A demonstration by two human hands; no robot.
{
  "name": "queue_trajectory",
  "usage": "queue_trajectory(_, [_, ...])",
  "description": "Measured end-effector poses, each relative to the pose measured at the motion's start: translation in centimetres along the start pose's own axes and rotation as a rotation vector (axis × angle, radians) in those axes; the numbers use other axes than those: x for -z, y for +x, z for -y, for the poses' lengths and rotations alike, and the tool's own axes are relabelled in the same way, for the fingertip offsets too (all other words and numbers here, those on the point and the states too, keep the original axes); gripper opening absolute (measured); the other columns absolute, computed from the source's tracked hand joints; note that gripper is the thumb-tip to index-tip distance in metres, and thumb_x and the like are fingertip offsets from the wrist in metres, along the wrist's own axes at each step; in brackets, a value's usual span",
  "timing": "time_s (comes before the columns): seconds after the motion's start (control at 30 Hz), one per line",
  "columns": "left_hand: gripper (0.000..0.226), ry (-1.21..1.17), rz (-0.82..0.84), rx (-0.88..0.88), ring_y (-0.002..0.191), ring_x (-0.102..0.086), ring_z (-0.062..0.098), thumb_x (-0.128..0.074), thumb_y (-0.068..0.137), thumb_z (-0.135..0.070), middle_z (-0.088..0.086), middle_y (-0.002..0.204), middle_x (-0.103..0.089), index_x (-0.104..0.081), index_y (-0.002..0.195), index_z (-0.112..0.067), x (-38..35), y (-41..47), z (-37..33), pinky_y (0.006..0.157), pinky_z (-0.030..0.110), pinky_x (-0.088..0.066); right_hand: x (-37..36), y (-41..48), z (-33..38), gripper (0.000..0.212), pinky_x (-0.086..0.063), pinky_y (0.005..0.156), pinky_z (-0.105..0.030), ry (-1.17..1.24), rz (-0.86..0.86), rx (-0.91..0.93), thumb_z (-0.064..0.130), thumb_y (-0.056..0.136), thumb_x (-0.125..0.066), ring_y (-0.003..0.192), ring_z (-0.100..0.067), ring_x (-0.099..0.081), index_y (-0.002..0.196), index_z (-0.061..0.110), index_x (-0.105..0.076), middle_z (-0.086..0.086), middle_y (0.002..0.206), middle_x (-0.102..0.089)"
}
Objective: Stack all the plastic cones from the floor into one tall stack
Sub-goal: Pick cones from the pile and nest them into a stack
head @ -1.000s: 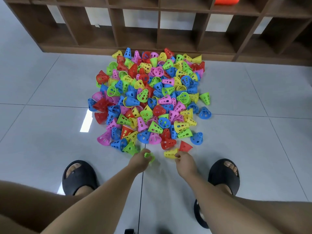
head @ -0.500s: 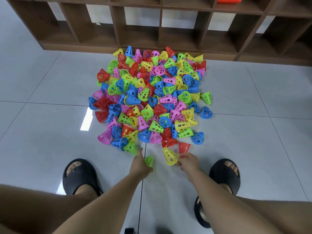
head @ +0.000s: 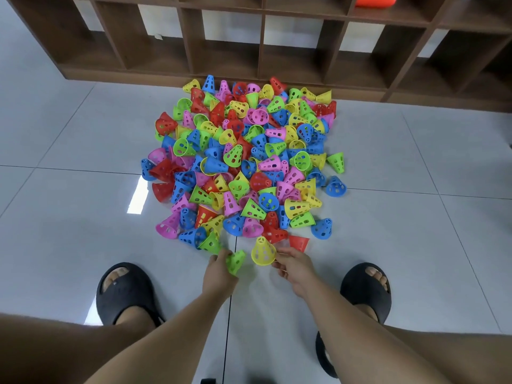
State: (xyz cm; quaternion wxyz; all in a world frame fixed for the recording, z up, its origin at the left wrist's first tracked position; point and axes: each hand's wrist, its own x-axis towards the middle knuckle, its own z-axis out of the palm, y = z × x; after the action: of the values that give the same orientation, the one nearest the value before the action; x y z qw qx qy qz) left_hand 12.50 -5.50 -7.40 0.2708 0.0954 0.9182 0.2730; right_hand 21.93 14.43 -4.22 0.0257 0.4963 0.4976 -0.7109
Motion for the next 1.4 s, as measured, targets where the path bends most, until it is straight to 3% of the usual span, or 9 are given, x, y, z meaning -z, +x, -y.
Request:
queue_trajectory(0.1, [0.043,-0.112,-0.029,-0.039,0.088,-0.064,0.025,-0.079,0.078,-0.012,-0.002,0.098,-0.066,-0.053,0.11,-0.025,-0.5,0.1,-1.1,0.067,0.034,-0.05,-0.6,-0.1,0.2,0.017,-0.053,0.065,-0.027,0.001,0.012,0.015,0.006,0.095,-0.073,0.082,-0.017,-0.075,0.107,0.016,-0.078,-0.009,0.096,-0.08])
queue_trajectory(0.37, [0.051,-0.038,-0.009,-0.049,0.103,-0.059,0.022,-0.087,0.072,-0.043,-0.006,0.109,-0.062,-0.054,0.11,-0.037,-1.6,0.2,0.0,0.084,0.039,-0.054,-1.6,-0.1,-0.9,0.016,-0.053,0.068,-0.028,-0.084,0.02,0.01,0.008,0.095,-0.073,0.08,-0.017,-0.077,0.108,0.017,-0.075,-0.009,0.101,-0.081])
queue_trajectory(0.63, [0.048,-0.099,0.037,-0.032,0.11,-0.063,0.024,-0.088,0.076,-0.026,-0.002,0.113,-0.063,-0.068,0.121,-0.027,-0.6,0.3,1.5,0.087,0.033,-0.051,-3.9,0.1,-1.9,0.013,-0.054,0.063,-0.026,-0.219,0.026,0.064,0.006,0.096,-0.069,0.075,-0.018,-0.072,0.103,0.015,-0.074,-0.011,0.103,-0.078])
queue_trajectory(0.9, [0.03,-0.141,-0.187,0.003,0.099,-0.063,0.015,-0.077,0.087,-0.02,-0.008,0.108,-0.065,-0.07,0.114,-0.029,4.4,0.9,1.3,0.078,0.028,-0.049,-3.0,1.4,-2.3,0.017,-0.052,0.062,-0.029,-0.435,-0.04,0.099,0.003,0.091,-0.068,0.074,-0.023,-0.072,0.093,0.019,-0.072,-0.013,0.094,-0.078])
queue_trajectory(1.0, [0.03,-0.132,-0.261,0.007,0.099,-0.063,0.019,-0.073,0.089,-0.02,-0.006,0.114,-0.058,-0.069,0.117,-0.028,5.5,1.5,1.3,0.08,0.031,-0.053,-2.0,1.9,-1.1,0.02,-0.06,0.07,-0.034,-0.612,-0.118,0.25,0.006,0.09,-0.067,0.077,-0.023,-0.072,0.086,0.025,-0.07,0.001,0.087,-0.076])
queue_trajectory(1.07, [0.036,-0.117,-0.287,-0.009,0.104,-0.063,0.022,-0.072,0.09,-0.02,-0.004,0.124,-0.055,-0.067,0.125,-0.028,5.9,1.8,1.4,0.085,0.034,-0.056,-0.9,1.8,0.4,0.02,-0.06,0.079,-0.039,-0.78,-0.224,0.394,0.009,0.091,-0.065,0.085,-0.025,-0.07,0.087,0.028,-0.069,0.005,0.093,-0.073])
queue_trajectory(1.2, [0.041,-0.073,-0.256,-0.006,0.12,-0.064,0.026,-0.066,0.097,-0.018,-0.001,0.145,-0.053,-0.063,0.137,-0.025,5.8,2.0,1.7,0.096,0.04,-0.058,1.6,2.0,2.7,0.013,-0.056,0.076,-0.039,-1.031,-0.356,0.544,0.013,0.096,-0.061,0.085,-0.031,-0.067,0.102,0.017,-0.072,-0.005,0.121,-0.058])
queue_trajectory(1.33, [0.032,-0.034,-0.197,0.012,0.127,-0.062,0.027,-0.06,0.101,-0.013,0.003,0.143,-0.062,-0.071,0.13,-0.024,5.3,1.5,1.9,0.103,0.037,-0.053,3.6,2.9,2.5,0.02,-0.053,0.09,-0.035,-1.156,-0.254,0.5,0.015,0.101,-0.057,0.11,-0.027,-0.068,0.112,0.017,-0.073,-0.003,0.152,-0.044])
queue_trajectory(1.4, [0.03,-0.032,-0.181,0.031,0.125,-0.063,0.027,-0.061,0.1,-0.014,0.003,0.14,-0.065,-0.072,0.127,-0.023,4.8,1.1,2.1,0.102,0.036,-0.053,3.8,3.0,2.2,0.022,-0.051,0.096,-0.034,-1.21,-0.223,0.465,0.014,0.1,-0.054,0.118,-0.026,-0.065,0.111,0.02,-0.072,-0.003,0.153,-0.044])
